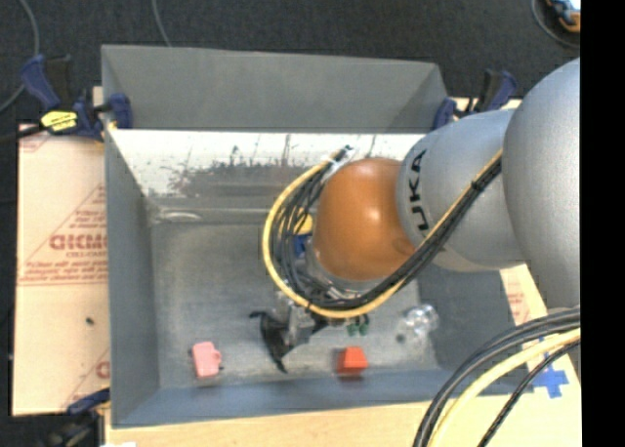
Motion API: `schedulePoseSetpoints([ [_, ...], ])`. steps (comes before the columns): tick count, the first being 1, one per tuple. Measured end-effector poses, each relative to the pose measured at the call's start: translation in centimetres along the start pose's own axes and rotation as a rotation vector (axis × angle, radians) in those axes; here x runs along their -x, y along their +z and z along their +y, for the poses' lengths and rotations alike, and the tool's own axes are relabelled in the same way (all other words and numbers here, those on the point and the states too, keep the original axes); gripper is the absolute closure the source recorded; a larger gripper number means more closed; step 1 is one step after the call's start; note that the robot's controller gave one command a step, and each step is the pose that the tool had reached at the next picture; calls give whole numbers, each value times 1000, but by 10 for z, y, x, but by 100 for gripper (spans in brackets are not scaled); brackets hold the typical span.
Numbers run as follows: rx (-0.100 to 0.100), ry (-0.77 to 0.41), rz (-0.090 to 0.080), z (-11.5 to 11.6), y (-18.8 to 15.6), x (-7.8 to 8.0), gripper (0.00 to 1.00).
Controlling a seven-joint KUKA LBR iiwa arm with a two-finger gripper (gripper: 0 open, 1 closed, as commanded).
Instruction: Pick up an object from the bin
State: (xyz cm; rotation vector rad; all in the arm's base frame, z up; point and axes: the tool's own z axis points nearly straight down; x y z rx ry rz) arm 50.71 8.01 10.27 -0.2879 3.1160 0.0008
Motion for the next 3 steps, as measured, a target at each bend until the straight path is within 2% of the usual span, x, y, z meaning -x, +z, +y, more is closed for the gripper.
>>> schedulePoseSetpoints([
  [1, 0, 1, 7, 0, -10, -1, 100],
  [3, 0, 3, 4, 0, -47, 0, 100],
])
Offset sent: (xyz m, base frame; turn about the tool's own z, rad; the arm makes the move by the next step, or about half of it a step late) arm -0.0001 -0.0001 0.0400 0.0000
